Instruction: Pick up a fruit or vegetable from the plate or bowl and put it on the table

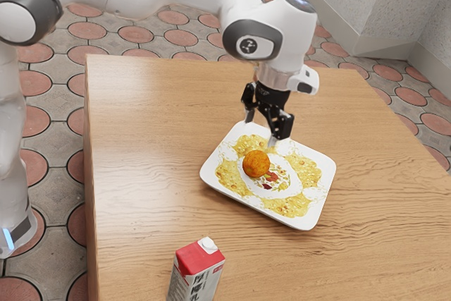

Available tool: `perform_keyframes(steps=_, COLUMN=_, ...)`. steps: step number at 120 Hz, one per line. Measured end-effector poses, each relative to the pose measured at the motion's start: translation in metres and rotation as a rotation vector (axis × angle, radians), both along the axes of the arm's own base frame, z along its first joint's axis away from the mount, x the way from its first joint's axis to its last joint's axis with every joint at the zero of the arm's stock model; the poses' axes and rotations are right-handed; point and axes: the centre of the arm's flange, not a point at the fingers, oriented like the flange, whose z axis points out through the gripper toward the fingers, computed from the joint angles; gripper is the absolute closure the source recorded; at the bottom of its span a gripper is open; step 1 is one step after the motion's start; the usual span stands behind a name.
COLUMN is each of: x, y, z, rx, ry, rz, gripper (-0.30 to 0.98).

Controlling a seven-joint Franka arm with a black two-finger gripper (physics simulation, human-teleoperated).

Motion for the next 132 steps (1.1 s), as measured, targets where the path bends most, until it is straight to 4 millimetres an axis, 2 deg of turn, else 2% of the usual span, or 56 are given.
perform_keyframes(steps=27, x=-0.004, y=0.000, z=0.021, rx=-0.070, ry=-0.040, rz=0.115, gripper=0.00)
perform_keyframes(steps=57, x=-0.003, y=0.003, z=0.017, rx=-0.065, ry=-0.032, rz=0.240, gripper=0.00)
perform_keyframes(steps=92, x=-0.011, y=0.013, z=0.011, rx=-0.072, ry=0.049, rz=0.414, gripper=0.00)
perform_keyframes(steps=105, x=-0.015, y=0.017, z=0.005, rx=-0.070, ry=0.097, rz=0.464, gripper=0.00)
perform_keyframes(steps=122, x=-0.008, y=0.019, z=-0.027, rx=-0.079, ry=0.196, rz=0.524, gripper=0.00)
perform_keyframes(steps=132, x=-0.008, y=0.019, z=-0.038, rx=-0.091, ry=0.234, rz=0.551, gripper=0.00)
